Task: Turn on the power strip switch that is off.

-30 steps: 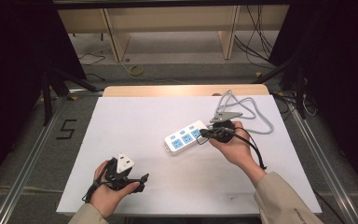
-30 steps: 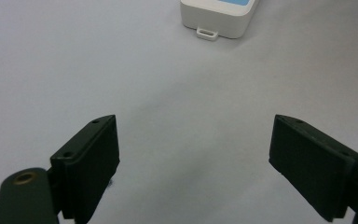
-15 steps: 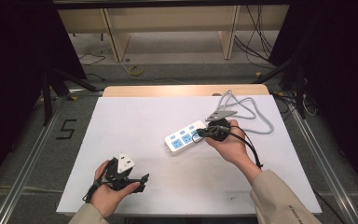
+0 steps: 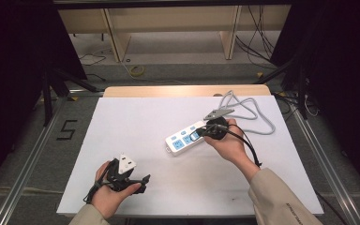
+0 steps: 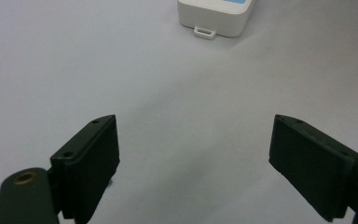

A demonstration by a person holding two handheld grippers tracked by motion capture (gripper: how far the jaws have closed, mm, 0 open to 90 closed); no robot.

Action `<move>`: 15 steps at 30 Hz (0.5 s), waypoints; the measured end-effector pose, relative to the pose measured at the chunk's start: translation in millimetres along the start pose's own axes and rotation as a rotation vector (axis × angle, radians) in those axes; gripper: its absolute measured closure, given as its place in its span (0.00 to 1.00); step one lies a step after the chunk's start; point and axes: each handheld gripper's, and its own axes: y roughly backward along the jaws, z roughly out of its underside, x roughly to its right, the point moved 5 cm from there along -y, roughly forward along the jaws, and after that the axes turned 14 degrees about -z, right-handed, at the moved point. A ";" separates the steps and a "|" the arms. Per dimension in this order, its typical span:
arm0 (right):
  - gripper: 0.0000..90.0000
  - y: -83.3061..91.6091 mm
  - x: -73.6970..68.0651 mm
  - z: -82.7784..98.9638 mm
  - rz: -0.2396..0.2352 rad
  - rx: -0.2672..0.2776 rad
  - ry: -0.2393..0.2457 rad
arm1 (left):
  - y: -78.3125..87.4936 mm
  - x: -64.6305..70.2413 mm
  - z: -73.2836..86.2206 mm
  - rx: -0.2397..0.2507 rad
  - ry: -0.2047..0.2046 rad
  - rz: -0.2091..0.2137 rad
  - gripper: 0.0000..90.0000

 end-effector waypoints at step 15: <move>1.00 -7.5 0.2 -4.3 -0.001 -0.015 -0.003 | 0.2 1.6 -0.4 0.001 0.005 0.004 0.17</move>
